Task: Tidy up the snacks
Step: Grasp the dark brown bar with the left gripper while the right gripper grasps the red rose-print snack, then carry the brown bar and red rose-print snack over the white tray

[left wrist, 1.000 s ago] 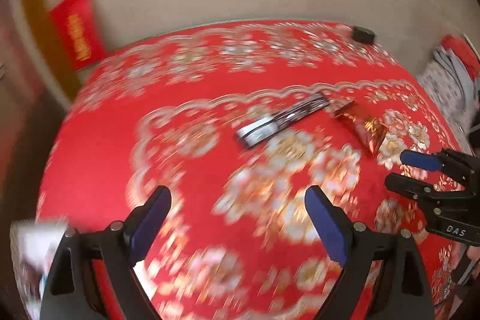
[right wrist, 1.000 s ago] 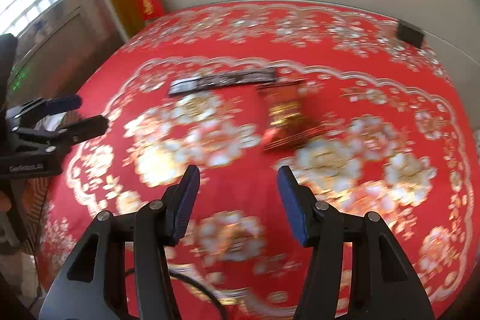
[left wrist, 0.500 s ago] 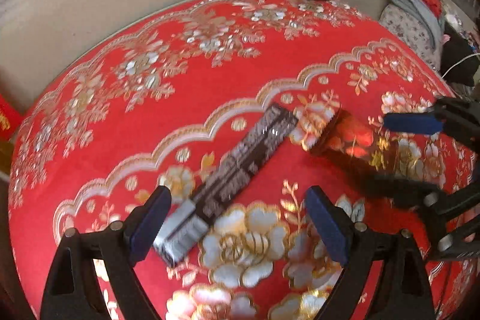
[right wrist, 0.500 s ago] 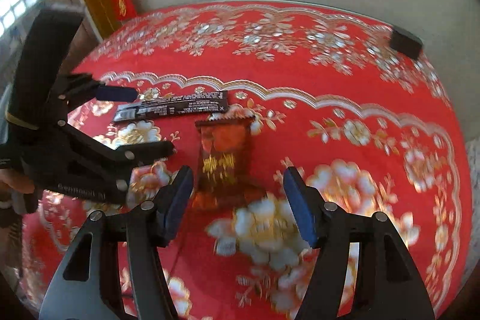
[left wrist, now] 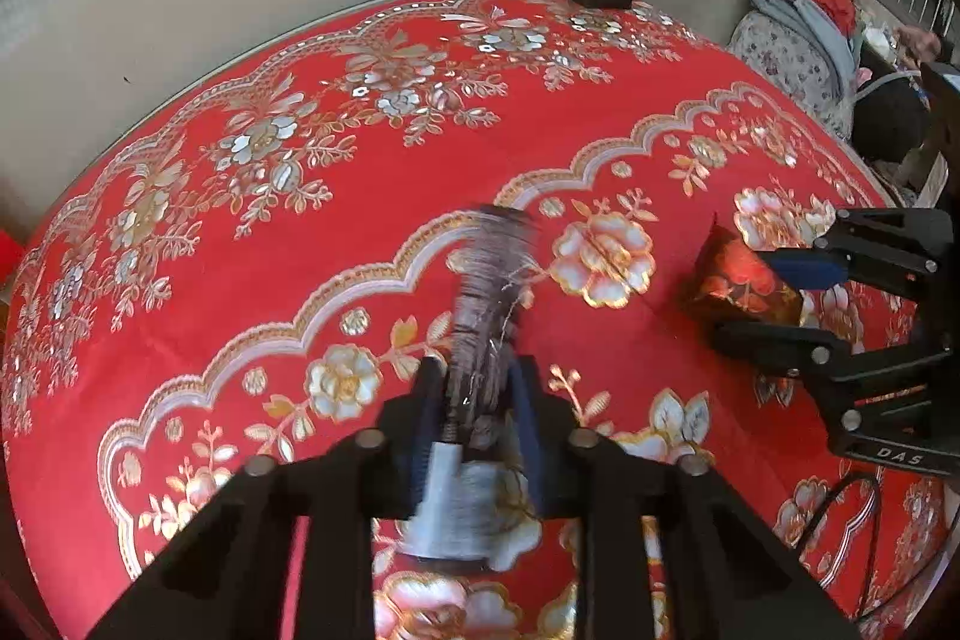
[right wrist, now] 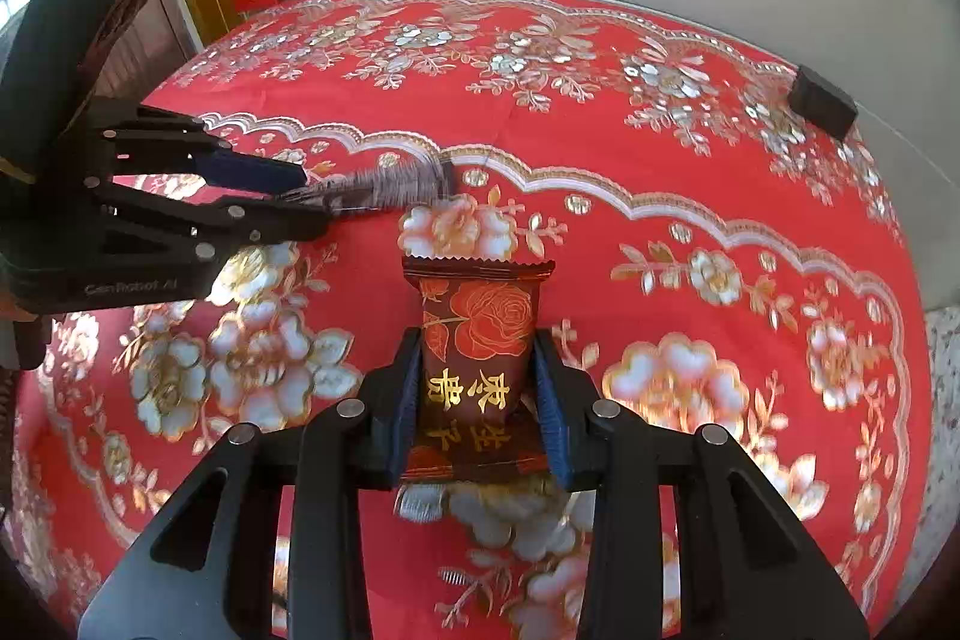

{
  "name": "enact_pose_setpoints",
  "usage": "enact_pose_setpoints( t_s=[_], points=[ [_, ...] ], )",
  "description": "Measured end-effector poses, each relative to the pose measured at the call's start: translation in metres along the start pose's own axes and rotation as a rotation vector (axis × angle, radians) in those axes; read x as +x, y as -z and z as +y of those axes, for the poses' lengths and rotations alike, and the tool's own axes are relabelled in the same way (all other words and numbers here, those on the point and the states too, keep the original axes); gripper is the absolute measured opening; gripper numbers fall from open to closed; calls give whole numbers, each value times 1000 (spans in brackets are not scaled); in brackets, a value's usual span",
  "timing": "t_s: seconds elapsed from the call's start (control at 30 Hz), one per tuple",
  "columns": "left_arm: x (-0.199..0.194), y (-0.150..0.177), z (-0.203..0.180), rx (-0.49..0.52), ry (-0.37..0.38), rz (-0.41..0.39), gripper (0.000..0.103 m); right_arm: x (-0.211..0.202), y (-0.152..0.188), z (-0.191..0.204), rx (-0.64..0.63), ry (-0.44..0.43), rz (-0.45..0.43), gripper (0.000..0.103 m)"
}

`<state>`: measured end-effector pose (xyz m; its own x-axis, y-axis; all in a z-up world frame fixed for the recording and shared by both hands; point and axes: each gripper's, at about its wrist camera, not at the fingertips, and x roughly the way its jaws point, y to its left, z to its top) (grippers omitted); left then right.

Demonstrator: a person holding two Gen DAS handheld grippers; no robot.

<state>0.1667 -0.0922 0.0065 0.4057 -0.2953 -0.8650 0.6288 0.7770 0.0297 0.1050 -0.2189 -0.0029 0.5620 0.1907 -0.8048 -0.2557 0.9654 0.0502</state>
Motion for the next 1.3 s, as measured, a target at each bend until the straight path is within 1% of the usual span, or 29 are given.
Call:
enact_pose_setpoints(
  t_s=[0.2, 0.3, 0.37, 0.43, 0.5, 0.6, 0.73, 0.8, 0.9, 0.93, 1.1, 1.2, 1.3],
  points=[
    [-11, 18, -12, -52, -42, 15, 21, -11, 18, 7, 29, -45, -14, 34],
    [-22, 34, -17, -99, -67, 19, 21, -18, 27, 21, 18, -62, -28, 34],
    [-32, 43, -20, -124, -74, 5, 21, -23, 31, 29, 12, -75, -38, 34],
    [-44, 54, -25, -155, -103, -8, 21, -29, 36, 37, 7, -85, -45, 34],
    [-57, 64, -29, -186, -106, -29, 21, -35, 40, 47, -5, -89, -51, 34],
    [-70, 80, -35, -218, -147, -47, 21, -44, 47, 61, -4, -110, -71, 34],
    [-84, 103, -36, -293, -153, -66, 21, -53, 56, 78, -21, -116, -84, 33],
    [-92, 116, -38, -314, -170, -76, 21, -59, 61, 85, -21, -129, -87, 33],
    [-103, 132, -38, -357, -165, -98, 21, -67, 67, 93, -25, -142, -96, 33],
    [-107, 137, -38, -370, -177, -106, 21, -70, 70, 97, -27, -147, -100, 33],
    [-126, 160, -40, -394, -217, -141, 21, -79, 78, 117, -44, -164, -108, 33],
    [-136, 171, -39, -404, -259, -159, 21, -80, 83, 131, -55, -185, -106, 33],
    [-143, 183, -34, -424, -269, -170, 21, -80, 84, 143, -63, -196, -106, 33]
  ],
)
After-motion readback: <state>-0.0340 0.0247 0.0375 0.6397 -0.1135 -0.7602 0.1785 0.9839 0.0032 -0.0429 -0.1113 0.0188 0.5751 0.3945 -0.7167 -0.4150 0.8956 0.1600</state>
